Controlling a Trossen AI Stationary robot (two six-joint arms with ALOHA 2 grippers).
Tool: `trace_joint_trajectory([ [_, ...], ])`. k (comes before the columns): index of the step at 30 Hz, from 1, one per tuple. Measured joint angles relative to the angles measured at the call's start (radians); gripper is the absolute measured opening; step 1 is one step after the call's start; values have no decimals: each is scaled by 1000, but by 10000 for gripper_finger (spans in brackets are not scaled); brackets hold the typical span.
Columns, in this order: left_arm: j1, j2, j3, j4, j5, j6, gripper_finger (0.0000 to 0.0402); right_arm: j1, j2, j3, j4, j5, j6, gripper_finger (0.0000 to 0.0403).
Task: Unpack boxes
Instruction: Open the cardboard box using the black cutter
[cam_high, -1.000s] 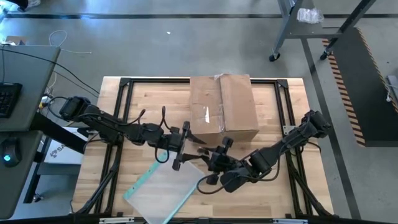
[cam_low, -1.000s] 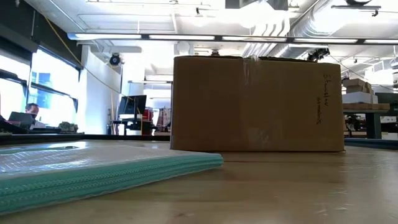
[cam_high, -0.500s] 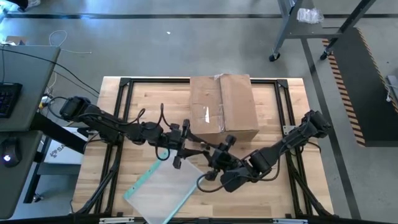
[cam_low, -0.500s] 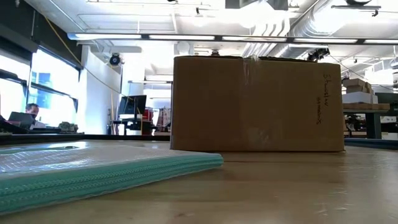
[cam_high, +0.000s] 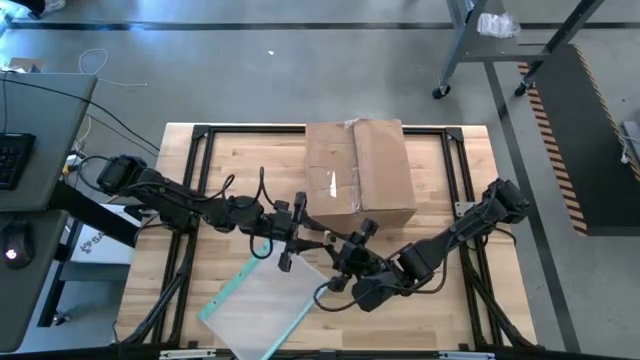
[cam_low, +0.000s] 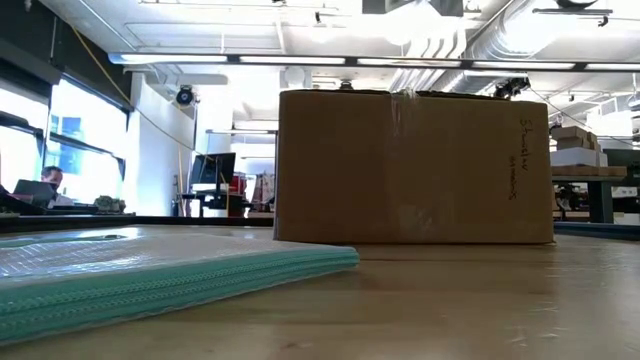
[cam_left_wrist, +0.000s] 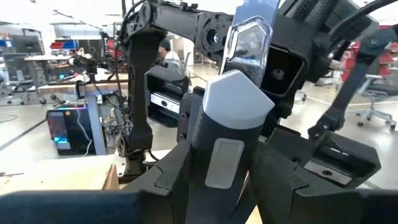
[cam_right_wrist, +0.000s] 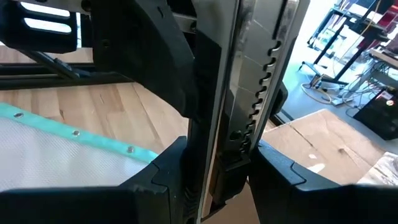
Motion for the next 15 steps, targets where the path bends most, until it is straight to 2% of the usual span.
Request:
trace_joint_trajectory([
  [4, 0, 0, 0, -14, 15, 1, 112, 0, 1, 0, -24, -10, 34, 129],
  [8, -1, 1, 0, -42, 35, -6, 112, -2, 3, 0, -69, -65, 41, 216],
  [11, -2, -2, 0, -53, 44, -14, 111, -1, 3, 1, -128, -98, 104, 274],
  [15, -1, -32, 1, -59, 39, -9, 110, 12, 2, -14, -235, -88, 223, 311],
])
